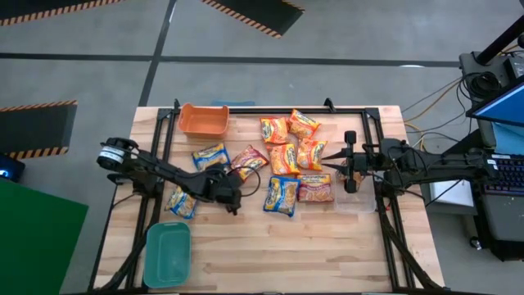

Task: Sort Maruchan noodles
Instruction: Put the blue noodle pack into the orange bin

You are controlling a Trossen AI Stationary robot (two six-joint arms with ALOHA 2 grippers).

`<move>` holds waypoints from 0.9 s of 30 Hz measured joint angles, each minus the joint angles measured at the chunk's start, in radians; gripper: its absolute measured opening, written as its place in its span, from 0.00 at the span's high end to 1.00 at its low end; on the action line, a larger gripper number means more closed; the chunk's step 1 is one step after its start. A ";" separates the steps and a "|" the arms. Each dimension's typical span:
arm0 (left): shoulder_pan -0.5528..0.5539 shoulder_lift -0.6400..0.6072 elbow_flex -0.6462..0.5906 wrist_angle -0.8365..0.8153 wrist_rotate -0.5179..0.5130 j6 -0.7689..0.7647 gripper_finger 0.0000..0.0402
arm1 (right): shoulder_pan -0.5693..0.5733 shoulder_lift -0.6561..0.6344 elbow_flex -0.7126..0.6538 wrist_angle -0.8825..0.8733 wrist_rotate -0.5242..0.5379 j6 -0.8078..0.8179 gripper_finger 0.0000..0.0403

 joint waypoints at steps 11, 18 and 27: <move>0.002 0.000 -0.036 0.010 -0.006 -0.056 0.82 | 0.000 0.000 0.000 0.000 0.001 -0.002 0.85; 0.002 -0.019 0.004 -0.049 0.000 -0.107 0.98 | 0.000 0.000 0.000 0.000 0.002 -0.002 0.85; 0.045 -0.260 0.137 -0.234 -0.233 -0.042 1.00 | 0.000 0.000 0.000 0.000 0.005 -0.001 0.85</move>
